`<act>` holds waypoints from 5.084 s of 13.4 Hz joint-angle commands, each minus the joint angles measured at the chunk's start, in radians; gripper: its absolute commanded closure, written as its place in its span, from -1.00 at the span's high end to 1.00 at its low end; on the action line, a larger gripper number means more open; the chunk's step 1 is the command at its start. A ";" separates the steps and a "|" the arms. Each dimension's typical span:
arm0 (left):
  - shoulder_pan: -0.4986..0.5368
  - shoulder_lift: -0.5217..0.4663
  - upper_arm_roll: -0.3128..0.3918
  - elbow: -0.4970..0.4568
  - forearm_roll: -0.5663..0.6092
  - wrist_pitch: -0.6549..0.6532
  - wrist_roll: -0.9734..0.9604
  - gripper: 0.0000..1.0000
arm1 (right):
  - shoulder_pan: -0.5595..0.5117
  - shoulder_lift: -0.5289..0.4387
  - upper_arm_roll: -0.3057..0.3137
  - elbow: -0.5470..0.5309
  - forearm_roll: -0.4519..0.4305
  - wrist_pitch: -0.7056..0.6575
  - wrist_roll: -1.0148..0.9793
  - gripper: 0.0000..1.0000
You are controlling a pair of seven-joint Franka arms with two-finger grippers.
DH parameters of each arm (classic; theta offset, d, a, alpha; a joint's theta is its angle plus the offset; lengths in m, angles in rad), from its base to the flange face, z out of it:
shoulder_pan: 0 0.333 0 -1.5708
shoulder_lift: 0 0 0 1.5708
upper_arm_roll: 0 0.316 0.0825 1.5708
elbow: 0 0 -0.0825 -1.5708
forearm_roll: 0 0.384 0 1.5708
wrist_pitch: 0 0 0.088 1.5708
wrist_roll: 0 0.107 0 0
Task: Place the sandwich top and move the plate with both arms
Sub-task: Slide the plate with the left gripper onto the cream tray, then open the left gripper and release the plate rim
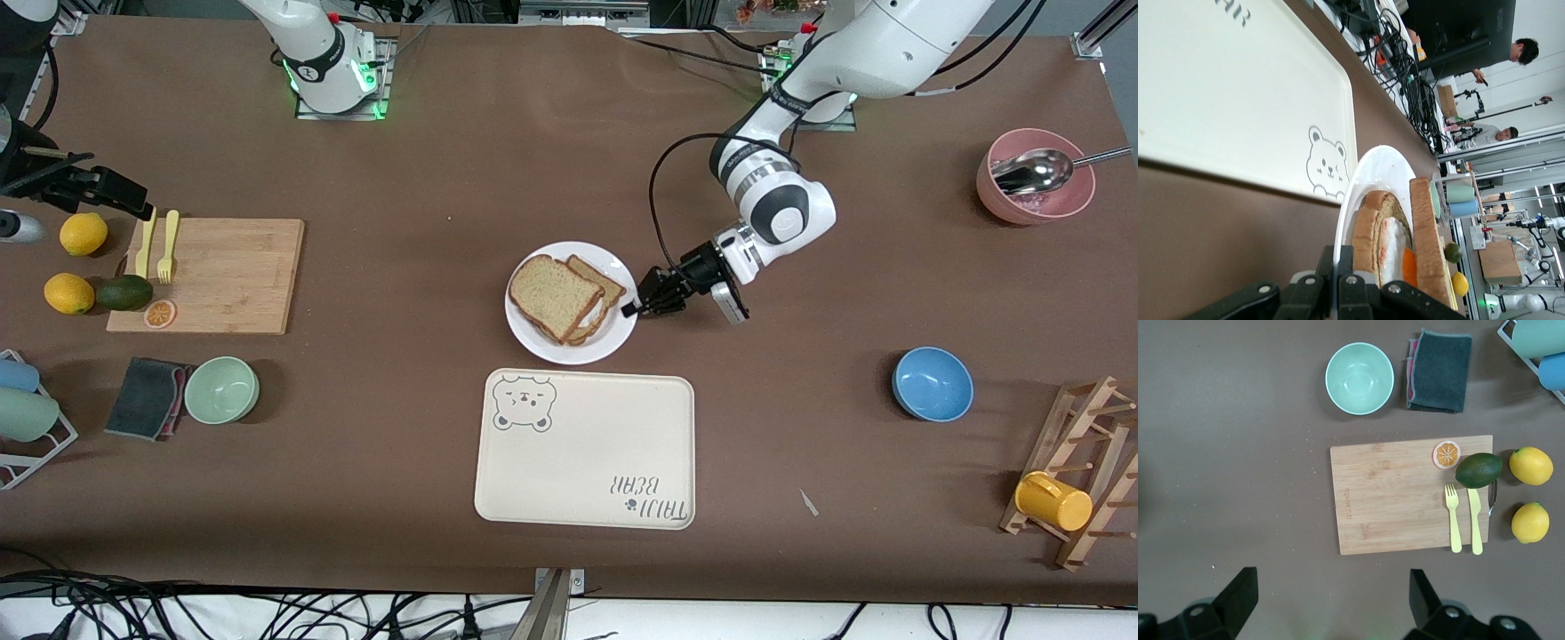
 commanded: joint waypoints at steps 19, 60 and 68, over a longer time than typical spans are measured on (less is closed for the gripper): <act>-0.087 0.326 0.120 0.505 -0.022 0.133 0.003 -1.00 | -0.007 -0.001 0.006 0.015 -0.001 -0.018 0.007 1.00; -0.099 0.338 0.194 0.625 0.009 0.212 -0.198 0.63 | -0.007 -0.001 0.004 0.015 -0.001 -0.018 0.007 1.00; -0.105 0.212 0.191 0.490 0.010 0.251 -0.288 0.99 | -0.007 -0.002 0.004 0.015 -0.001 -0.031 0.007 1.00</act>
